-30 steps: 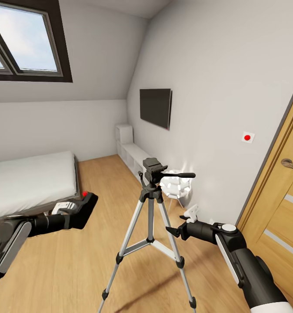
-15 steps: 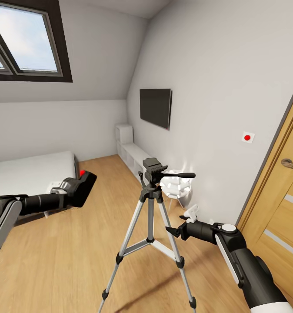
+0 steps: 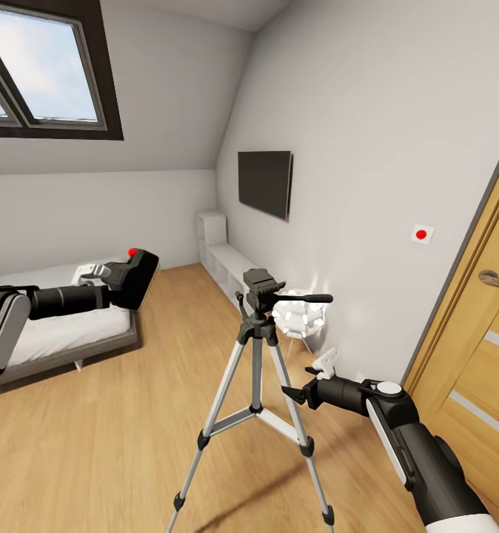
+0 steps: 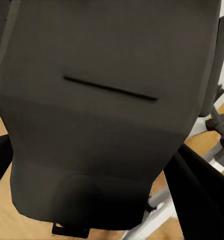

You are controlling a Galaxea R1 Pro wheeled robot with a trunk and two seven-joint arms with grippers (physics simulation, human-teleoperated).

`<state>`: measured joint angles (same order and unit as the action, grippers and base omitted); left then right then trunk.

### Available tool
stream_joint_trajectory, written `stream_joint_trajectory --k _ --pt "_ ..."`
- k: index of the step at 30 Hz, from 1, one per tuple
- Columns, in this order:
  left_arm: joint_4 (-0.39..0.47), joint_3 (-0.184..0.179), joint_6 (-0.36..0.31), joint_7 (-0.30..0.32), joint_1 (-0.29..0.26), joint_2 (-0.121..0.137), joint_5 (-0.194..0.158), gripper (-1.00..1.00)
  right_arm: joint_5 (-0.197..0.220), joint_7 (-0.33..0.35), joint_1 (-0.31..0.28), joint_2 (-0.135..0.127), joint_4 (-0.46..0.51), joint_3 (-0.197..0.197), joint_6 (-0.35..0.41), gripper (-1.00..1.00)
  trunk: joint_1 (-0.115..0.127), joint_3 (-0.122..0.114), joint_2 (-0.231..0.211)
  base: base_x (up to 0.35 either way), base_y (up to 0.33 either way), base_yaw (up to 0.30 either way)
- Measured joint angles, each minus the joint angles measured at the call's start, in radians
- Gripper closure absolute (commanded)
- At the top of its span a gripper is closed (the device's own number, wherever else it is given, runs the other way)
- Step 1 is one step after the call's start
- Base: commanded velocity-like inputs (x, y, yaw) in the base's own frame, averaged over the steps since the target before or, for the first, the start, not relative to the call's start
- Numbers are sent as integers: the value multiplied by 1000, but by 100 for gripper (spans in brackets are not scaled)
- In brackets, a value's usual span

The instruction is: Attach the digital camera to the camera tripod in the bedroom.

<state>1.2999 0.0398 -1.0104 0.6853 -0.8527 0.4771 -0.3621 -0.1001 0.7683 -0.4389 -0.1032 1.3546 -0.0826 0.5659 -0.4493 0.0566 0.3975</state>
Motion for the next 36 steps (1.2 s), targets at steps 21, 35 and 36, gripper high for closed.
stream_joint_trajectory --k 21,35,36 --pt "-196 -177 -4 5 -330 6 -2 100 -2 -8 0 7 0 -1 -1 -100 0 0 0 0 0 0" --pt "-206 -345 -10 100 -490 -46 2 100 -8 -11 0 25 -7 -2 -2 -100 0 0 0 0 0 0" --pt "-206 -349 -11 103 -496 -51 -3 100 -8 -11 0 25 -8 -2 -2 -100 0 0 0 0 0 0"
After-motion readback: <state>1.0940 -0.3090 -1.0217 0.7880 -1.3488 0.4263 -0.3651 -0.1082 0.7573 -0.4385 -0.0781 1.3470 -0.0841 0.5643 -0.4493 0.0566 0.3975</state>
